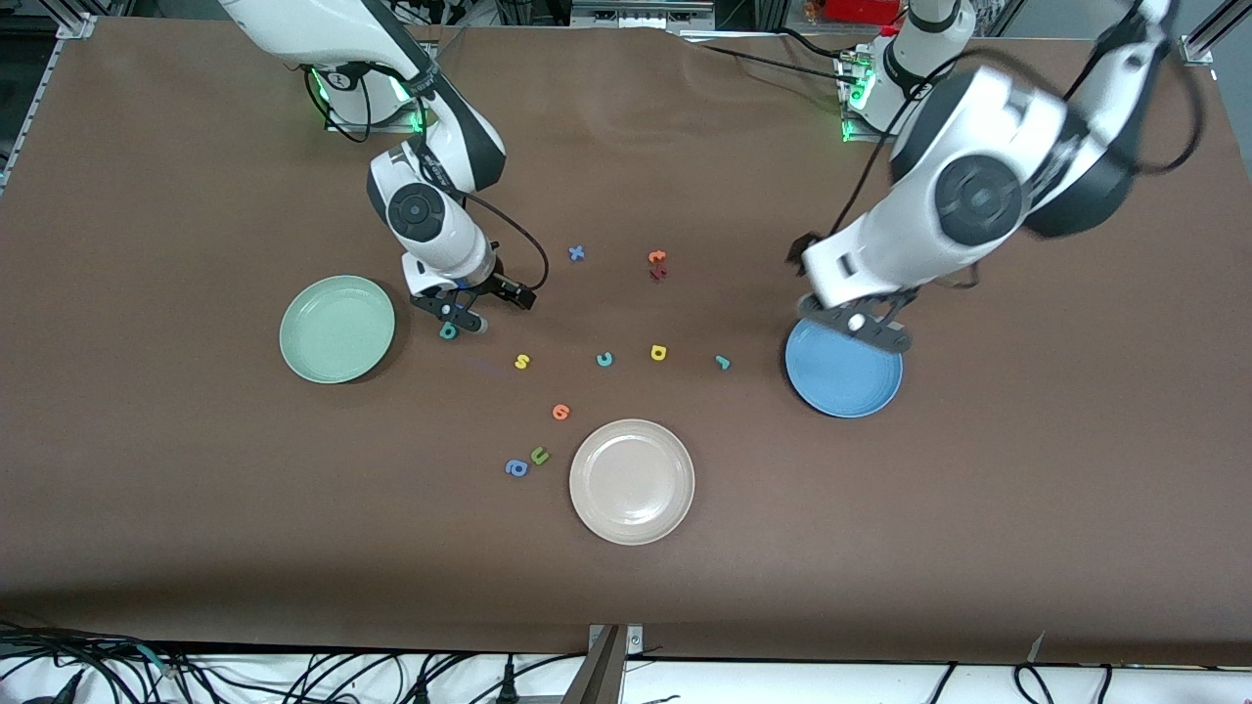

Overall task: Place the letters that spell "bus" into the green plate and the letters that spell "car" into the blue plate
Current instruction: 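Reach the right gripper to yellow n while the left gripper reaches teal c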

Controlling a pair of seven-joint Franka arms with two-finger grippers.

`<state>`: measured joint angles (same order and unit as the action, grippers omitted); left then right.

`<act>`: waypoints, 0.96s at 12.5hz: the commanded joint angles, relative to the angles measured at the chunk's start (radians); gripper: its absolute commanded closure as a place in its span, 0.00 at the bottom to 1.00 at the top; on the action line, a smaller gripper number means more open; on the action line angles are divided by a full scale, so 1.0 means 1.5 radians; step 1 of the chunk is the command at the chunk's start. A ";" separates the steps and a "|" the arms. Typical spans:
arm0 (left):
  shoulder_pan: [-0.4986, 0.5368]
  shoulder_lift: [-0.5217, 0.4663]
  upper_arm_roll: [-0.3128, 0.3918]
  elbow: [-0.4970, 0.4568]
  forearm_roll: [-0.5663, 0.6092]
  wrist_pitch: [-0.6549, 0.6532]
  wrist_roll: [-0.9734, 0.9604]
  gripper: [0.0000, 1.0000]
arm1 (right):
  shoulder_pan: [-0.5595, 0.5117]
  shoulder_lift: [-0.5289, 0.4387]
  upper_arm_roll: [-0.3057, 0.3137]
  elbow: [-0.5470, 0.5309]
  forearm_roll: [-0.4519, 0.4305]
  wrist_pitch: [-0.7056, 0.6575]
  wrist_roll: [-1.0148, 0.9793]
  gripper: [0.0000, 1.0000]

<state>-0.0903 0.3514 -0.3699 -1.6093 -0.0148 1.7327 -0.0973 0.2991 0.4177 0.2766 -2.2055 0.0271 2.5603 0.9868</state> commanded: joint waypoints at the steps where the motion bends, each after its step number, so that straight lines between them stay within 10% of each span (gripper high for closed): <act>1: -0.036 0.076 -0.003 0.020 0.011 0.094 -0.046 0.00 | 0.011 0.004 0.003 -0.009 -0.003 0.016 0.028 0.06; 6: -0.092 0.190 -0.003 0.016 0.047 0.273 -0.032 0.01 | 0.011 -0.002 0.003 -0.026 -0.005 0.016 0.028 0.35; 12: -0.158 0.248 0.002 0.023 0.078 0.388 -0.191 0.18 | 0.011 0.000 0.003 -0.036 -0.007 0.028 0.028 0.36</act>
<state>-0.3042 0.7100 -0.3697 -1.6046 0.0636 2.3155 -0.2719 0.3160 0.4290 0.2775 -2.2355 0.0269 2.5708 1.0123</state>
